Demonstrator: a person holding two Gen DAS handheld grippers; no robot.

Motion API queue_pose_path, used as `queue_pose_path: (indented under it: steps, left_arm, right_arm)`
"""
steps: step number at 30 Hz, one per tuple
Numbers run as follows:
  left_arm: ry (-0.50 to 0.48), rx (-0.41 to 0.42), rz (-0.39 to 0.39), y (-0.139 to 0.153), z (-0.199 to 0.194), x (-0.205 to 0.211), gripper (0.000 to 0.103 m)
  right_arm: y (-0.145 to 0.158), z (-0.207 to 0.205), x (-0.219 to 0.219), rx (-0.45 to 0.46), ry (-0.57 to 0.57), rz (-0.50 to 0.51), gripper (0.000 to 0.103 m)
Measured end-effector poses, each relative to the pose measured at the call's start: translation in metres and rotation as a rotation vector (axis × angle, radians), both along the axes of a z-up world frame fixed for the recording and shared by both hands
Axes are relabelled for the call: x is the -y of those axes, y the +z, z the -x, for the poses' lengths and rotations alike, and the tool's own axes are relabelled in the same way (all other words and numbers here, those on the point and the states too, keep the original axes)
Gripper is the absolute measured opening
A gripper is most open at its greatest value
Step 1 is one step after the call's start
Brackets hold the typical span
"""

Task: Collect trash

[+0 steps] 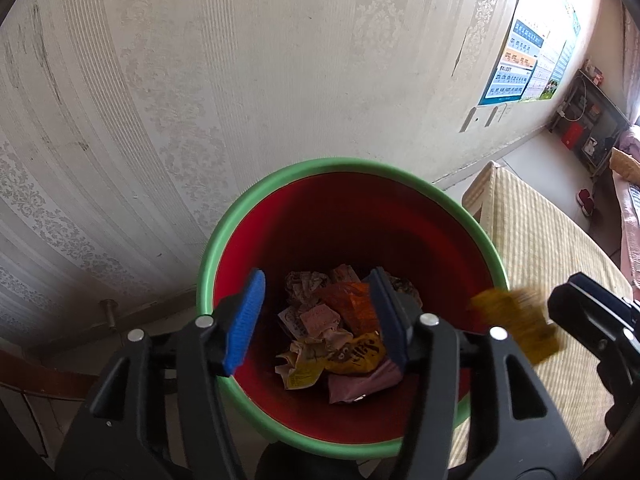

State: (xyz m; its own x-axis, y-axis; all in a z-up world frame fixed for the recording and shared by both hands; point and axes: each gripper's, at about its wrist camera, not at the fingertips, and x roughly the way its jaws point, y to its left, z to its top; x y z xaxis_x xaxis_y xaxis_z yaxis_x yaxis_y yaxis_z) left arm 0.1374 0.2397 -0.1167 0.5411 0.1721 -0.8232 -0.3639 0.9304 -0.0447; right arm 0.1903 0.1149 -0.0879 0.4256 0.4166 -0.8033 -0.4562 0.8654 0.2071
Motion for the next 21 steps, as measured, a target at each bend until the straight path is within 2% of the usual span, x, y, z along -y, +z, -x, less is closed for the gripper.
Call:
queue_pose_path:
  steps: [2,7,9,15,17,18,20,21]
  left_arm:
    - [0.005,0.004,-0.007,0.001,0.001,0.000,0.059]
    - [0.012,0.019,-0.046,0.008,0.010,0.006,0.066]
    - [0.004,0.036,-0.038,0.015,0.016,0.009,0.067]
    - [-0.056,0.155,-0.023,0.052,0.053,0.048,0.074]
    - [-0.086,0.195,-0.027,0.067,0.064,0.066,0.077]
    - [-0.098,0.217,-0.031,0.075,0.069,0.075,0.081]
    - [-0.128,0.284,-0.037,0.094,0.083,0.096,0.088]
    - [-0.141,0.313,-0.042,0.102,0.088,0.105,0.092]
  right_arm:
    - [0.002,0.000,0.002,0.004,-0.005,-0.007,0.044]
    - [0.010,0.004,0.012,0.025,-0.024,-0.024,0.053]
    - [0.015,0.010,0.023,0.042,-0.037,-0.035,0.055]
    - [0.041,0.054,0.073,0.128,-0.078,-0.078,0.062]
    - [0.055,0.071,0.089,0.180,-0.088,-0.082,0.072]
    - [0.063,0.080,0.097,0.215,-0.095,-0.083,0.076]
    - [0.080,0.102,0.114,0.303,-0.111,-0.088,0.090]
    - [0.087,0.111,0.122,0.339,-0.119,-0.090,0.093]
